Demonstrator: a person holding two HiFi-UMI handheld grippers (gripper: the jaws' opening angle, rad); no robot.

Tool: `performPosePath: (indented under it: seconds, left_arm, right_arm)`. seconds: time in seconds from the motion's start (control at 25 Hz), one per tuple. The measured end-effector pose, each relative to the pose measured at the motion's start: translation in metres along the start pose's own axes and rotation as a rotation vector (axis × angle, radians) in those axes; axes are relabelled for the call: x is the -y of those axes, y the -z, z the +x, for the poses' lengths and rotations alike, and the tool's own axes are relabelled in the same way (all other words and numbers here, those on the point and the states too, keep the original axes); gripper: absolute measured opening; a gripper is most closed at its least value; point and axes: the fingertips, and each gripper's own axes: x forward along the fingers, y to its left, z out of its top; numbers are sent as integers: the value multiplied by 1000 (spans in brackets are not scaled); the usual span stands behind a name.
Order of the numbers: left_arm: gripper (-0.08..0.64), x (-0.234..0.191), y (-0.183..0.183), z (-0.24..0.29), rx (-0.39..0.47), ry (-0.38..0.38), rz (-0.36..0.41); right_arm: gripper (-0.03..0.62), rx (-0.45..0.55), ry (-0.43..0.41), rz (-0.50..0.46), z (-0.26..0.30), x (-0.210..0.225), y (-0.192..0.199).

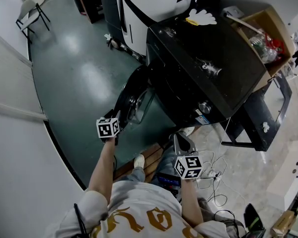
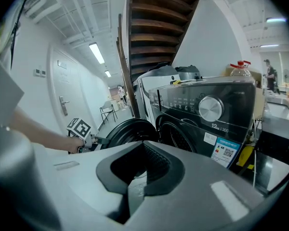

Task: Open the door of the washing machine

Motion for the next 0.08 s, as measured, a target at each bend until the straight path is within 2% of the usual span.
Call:
performPosePath:
  seconds: [0.08]
  left_arm:
    - [152, -1, 0, 0, -2, 3, -4]
  right_arm:
    - [12, 2, 0, 6, -1, 0, 0]
